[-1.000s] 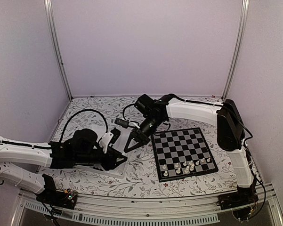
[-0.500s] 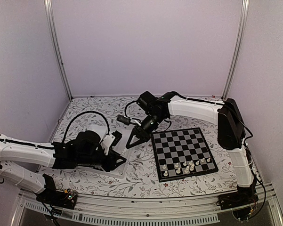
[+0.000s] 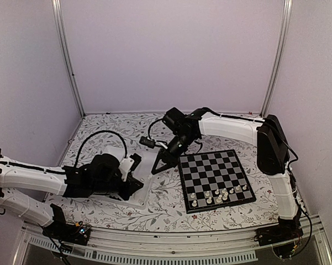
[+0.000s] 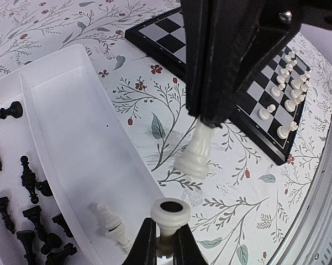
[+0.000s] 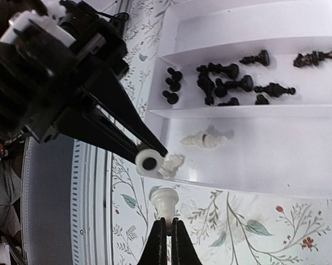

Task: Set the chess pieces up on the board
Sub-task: Pick up the chess piece from the storage box, then place the chess piece on the chessboard.

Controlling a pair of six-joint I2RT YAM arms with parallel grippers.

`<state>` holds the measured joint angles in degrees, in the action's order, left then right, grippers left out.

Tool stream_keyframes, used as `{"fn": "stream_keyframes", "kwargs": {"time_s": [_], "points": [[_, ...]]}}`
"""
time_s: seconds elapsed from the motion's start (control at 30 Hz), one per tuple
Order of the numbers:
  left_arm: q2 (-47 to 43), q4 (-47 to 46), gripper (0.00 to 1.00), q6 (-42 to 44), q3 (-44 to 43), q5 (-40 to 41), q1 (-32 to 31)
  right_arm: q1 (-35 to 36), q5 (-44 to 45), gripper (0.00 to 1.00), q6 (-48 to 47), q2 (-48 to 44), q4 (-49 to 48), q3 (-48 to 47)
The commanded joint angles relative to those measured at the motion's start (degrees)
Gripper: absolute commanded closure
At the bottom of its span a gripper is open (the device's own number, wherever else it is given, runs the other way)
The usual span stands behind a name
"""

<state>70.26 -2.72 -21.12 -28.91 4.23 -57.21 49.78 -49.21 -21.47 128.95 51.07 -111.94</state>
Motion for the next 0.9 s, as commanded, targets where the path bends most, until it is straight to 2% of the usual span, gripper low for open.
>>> {"fn": "stream_keyframes", "kwargs": {"time_s": [0.0,0.17,0.4,0.67,0.87], "points": [[0.25,-0.35,1.0,0.62,-1.24,1.03,0.76,-3.32,12.02,1.0,-3.06,-8.06,0.45,4.23],[0.93,0.21,1.0,-0.13,-1.93,3.27,1.15,-3.88,27.99,1.0,-8.15,-18.77,-1.12,15.77],[1.81,0.3,1.0,0.13,-3.04,4.72,2.23,-4.94,45.52,1.0,-12.96,-34.97,-0.95,36.13],[5.54,1.17,1.0,2.08,-6.45,4.49,3.21,-9.42,48.86,1.0,-18.07,-50.39,1.05,57.44],[7.05,1.78,1.0,2.49,-7.98,3.92,3.33,-12.26,51.46,1.0,-18.74,-55.23,1.14,64.36]]}}
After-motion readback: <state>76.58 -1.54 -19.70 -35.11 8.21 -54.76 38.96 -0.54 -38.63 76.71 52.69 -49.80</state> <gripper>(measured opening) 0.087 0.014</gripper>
